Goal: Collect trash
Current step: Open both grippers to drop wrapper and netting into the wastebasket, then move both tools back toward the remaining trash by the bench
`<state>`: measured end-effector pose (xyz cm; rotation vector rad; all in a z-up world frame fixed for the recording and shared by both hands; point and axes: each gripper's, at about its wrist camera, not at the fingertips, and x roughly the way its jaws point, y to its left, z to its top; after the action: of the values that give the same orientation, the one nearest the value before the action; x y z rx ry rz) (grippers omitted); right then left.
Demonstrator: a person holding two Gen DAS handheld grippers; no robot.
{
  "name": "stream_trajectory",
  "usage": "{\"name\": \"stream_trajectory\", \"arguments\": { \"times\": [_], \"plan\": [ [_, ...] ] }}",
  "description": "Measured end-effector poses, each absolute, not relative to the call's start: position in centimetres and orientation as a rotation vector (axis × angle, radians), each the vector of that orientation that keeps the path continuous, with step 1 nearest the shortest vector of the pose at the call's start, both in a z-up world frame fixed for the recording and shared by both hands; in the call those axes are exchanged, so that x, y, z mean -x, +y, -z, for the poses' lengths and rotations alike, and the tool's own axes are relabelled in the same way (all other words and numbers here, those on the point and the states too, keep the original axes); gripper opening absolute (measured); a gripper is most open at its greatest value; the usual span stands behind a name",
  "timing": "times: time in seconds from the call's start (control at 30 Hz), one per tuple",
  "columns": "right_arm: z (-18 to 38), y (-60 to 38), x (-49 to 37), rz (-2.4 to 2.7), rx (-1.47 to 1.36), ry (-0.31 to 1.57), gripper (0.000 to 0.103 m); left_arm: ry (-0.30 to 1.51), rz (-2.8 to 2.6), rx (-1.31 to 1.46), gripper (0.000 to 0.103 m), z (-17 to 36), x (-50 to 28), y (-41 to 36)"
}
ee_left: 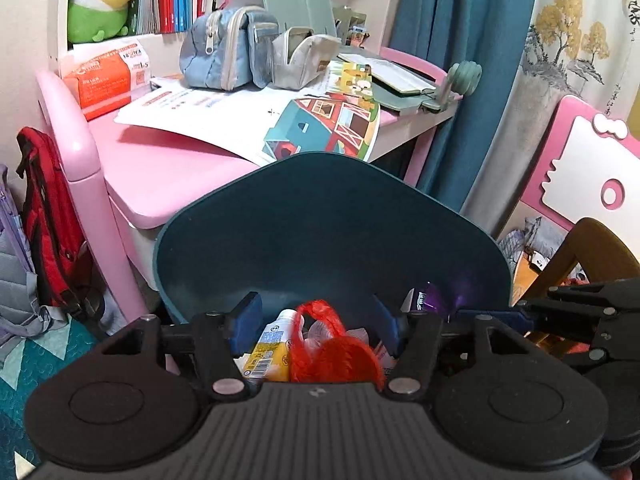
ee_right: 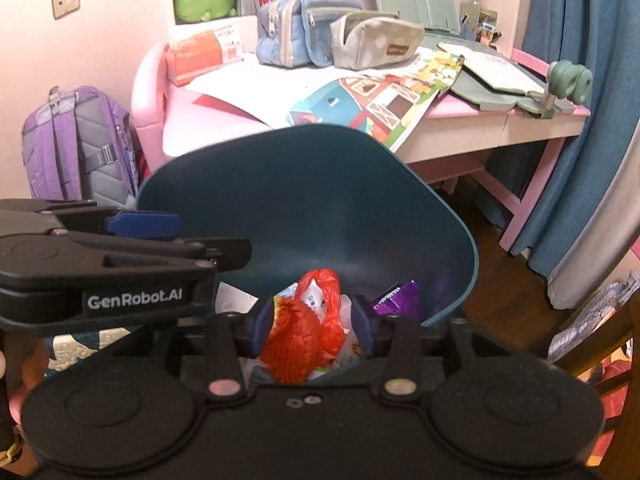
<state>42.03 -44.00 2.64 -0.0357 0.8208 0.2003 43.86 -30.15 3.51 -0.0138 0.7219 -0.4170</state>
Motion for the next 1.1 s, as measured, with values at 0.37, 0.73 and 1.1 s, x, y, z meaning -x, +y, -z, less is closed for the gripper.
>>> {"name": "stream_trajectory", "arguments": {
  "times": [0.37, 0.73, 1.1],
  "plan": [
    [-5.6, -42.5, -37.8, -0.245, 0.048, 0.752, 0.05, 0.658, 0.385, 0.031, 0.073, -6.2, -39.5, -26.6],
    [-8.2, -37.5, -32.3, -0.365, 0.096, 0.687, 0.055, 0.61, 0.363, 0.06, 0.078, -8.3, -33.2, -20.2],
    [-7.4, -28.3, -28.1, -0.563, 0.171, 0.657, 0.056, 0.609, 0.25, 0.12, 0.083, -7.5, -26.4, -10.1]
  ]
}}
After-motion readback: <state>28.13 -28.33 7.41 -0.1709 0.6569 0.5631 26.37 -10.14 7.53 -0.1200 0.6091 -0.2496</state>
